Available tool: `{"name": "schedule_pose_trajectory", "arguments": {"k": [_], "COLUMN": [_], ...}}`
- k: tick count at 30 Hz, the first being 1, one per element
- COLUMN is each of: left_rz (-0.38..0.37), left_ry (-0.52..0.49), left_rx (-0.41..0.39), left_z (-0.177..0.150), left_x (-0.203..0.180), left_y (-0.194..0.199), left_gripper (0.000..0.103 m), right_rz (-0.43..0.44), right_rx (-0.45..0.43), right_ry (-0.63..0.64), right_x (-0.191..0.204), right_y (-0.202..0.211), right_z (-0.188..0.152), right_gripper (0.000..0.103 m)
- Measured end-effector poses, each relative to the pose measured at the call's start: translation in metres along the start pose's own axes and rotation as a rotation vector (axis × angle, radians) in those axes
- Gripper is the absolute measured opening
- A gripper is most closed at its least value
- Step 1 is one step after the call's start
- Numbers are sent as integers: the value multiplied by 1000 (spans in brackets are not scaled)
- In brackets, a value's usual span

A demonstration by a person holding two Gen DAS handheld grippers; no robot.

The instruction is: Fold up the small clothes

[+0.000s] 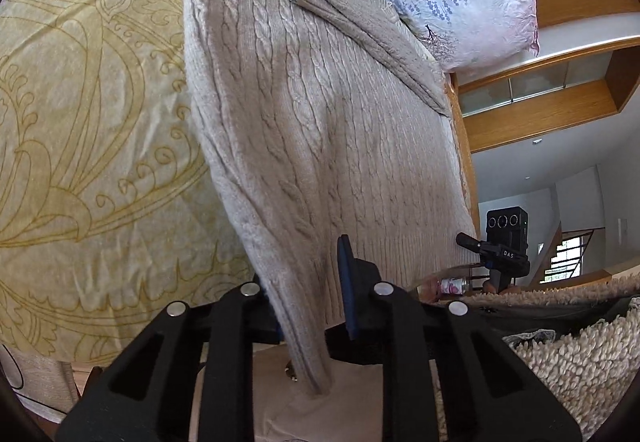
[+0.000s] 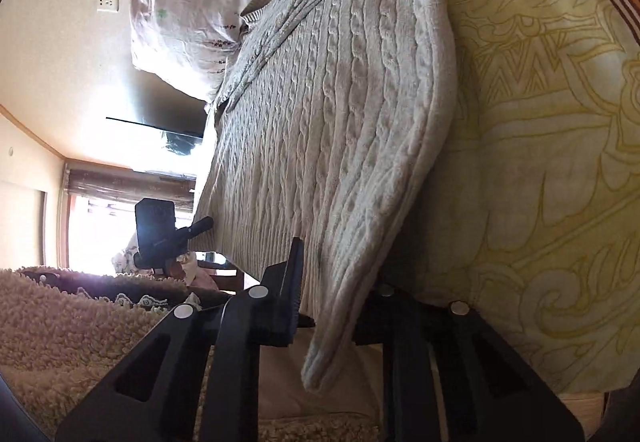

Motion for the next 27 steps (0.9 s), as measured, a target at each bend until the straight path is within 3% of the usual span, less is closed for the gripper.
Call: {"name": "schedule_pose_trajectory", "arguments": {"k": [5, 8, 10, 12, 14, 20, 27], "left_rz": [-5, 26, 32, 32, 19, -35, -150], "left_ry": [-45, -93, -83, -49, -14, -35, -52], "left_rx": [21, 25, 22, 18, 18, -7, -75], "left_z": [0, 0, 3, 6, 8, 7, 17], "left_x": [-9, -16, -14, -7, 1, -4, -15], "left_y": [-4, -7, -7, -7, -6, -2, 14], "left_gripper": [38, 39, 31, 12, 7, 5, 5], "right_rz": [-55, -80, -73, -69, -66, -144, -99], "right_rx": [-18, -43, -60, -72, -76, -75, -174], "right_ry": [59, 87, 73, 59, 47, 122, 165], "right_x": [7, 8, 6, 4, 2, 16, 29], "right_y": [-3, -2, -1, 1, 2, 1, 10], "right_z": [0, -3, -5, -7, -7, -4, 11], "right_gripper": [12, 9, 9, 9, 7, 7, 7]}}
Point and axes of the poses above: each gripper's, at about its wrist camera, not at the fingertips, and y roughly against the way its jaws point, x to its left, z to its top, the point moved 3 cm from there along -y, roughly the way its jaws point, and after that the axes turned 15 degrees about y, right-handed, at the moved point
